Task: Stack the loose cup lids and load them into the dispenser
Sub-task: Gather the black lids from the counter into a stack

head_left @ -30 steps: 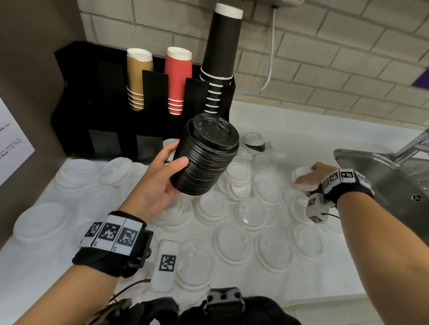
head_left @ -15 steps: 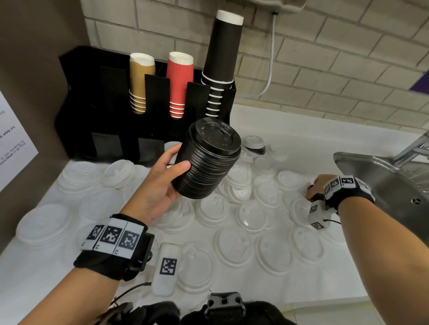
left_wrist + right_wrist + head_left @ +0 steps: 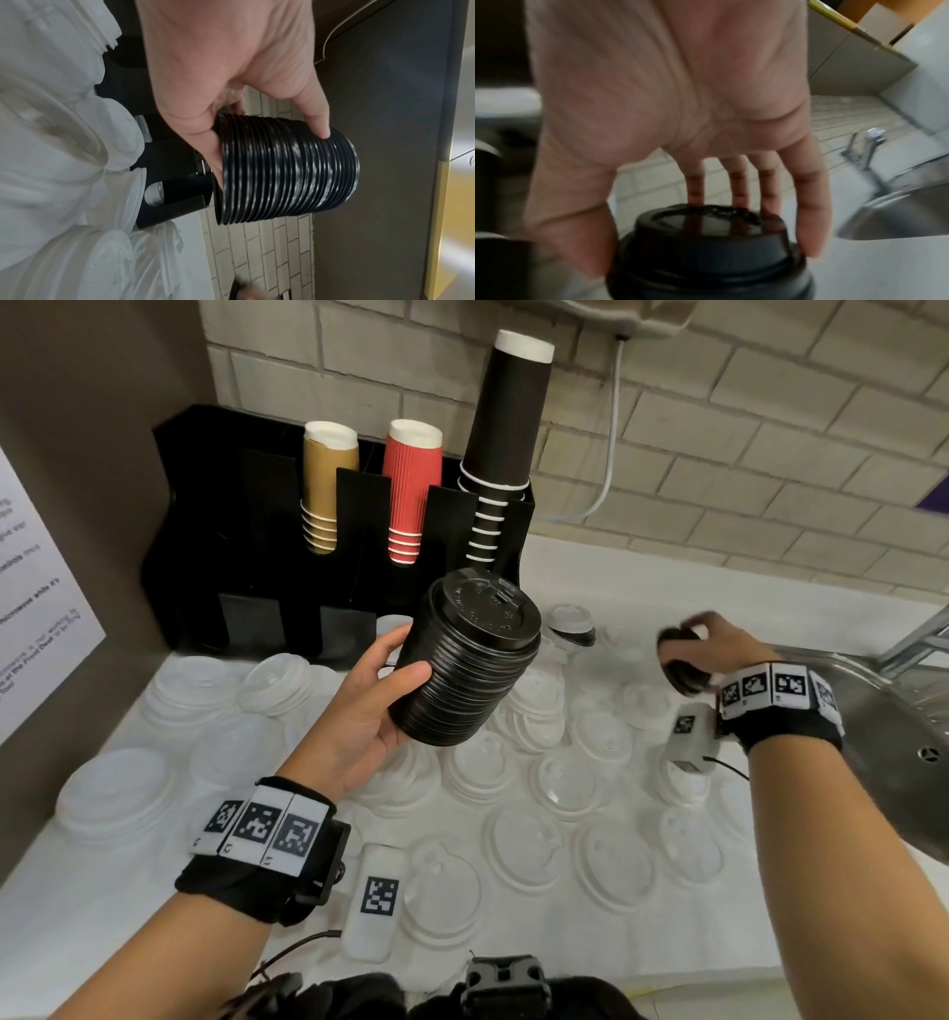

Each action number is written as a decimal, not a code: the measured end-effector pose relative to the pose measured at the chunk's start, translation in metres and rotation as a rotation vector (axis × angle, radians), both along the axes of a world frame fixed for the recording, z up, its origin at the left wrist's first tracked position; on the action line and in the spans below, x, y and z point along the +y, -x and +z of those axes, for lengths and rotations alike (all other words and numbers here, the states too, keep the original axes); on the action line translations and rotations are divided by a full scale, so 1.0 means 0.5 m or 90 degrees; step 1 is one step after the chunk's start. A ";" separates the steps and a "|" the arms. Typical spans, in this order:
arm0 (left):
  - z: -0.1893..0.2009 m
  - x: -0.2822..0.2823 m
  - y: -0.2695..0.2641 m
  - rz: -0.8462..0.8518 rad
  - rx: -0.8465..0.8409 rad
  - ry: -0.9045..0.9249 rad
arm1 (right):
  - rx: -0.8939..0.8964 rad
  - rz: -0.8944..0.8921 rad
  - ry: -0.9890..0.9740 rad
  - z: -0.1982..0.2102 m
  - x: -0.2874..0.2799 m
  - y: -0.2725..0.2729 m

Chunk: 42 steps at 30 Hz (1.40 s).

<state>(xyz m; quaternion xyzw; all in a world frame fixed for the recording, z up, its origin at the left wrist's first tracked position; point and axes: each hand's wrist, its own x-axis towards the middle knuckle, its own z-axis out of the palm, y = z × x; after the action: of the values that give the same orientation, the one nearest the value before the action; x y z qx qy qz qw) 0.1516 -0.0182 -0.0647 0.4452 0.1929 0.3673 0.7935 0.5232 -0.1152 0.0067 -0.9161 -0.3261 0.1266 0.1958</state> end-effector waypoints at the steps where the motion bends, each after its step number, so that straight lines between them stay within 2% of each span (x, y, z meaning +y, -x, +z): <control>1: 0.000 -0.001 -0.002 -0.004 -0.002 0.002 | 0.046 0.053 -0.064 0.018 0.014 0.030; 4: 0.000 0.001 -0.004 -0.005 -0.006 0.007 | 0.189 0.220 -0.251 0.057 0.043 0.140; 6: 0.001 0.003 -0.003 0.000 -0.007 0.008 | 0.258 0.315 -0.313 0.083 0.045 0.206; 11: 0.002 0.007 -0.003 0.016 -0.006 0.007 | 0.223 0.504 -0.329 0.140 0.030 0.304; 17: 0.004 0.010 -0.008 0.005 0.001 -0.005 | 0.150 0.576 -0.271 0.154 0.036 0.347; 27: 0.000 0.018 -0.015 -0.007 -0.008 -0.007 | 0.128 0.647 -0.228 0.160 0.060 0.368; 34: -0.007 0.024 -0.020 -0.003 -0.003 -0.004 | 0.079 0.662 -0.216 0.154 0.069 0.359; 36: -0.008 0.027 -0.020 0.002 -0.004 -0.003 | 0.088 0.625 -0.254 0.155 0.073 0.339; 38: -0.008 0.033 -0.015 0.014 -0.008 -0.001 | 0.160 0.529 -0.369 0.147 0.087 0.301; 40: -0.004 0.042 -0.009 0.033 -0.013 0.001 | 0.251 0.365 -0.452 0.120 0.122 0.242; 42: 0.003 0.054 0.000 0.056 -0.021 0.006 | 0.307 0.206 -0.419 0.074 0.168 0.179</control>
<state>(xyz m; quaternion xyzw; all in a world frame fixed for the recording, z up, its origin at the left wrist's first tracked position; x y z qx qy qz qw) 0.1517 0.0087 -0.0631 0.4263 0.2007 0.4083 0.7818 0.4336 -0.0314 0.0436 -0.6863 -0.4333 0.2549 0.5256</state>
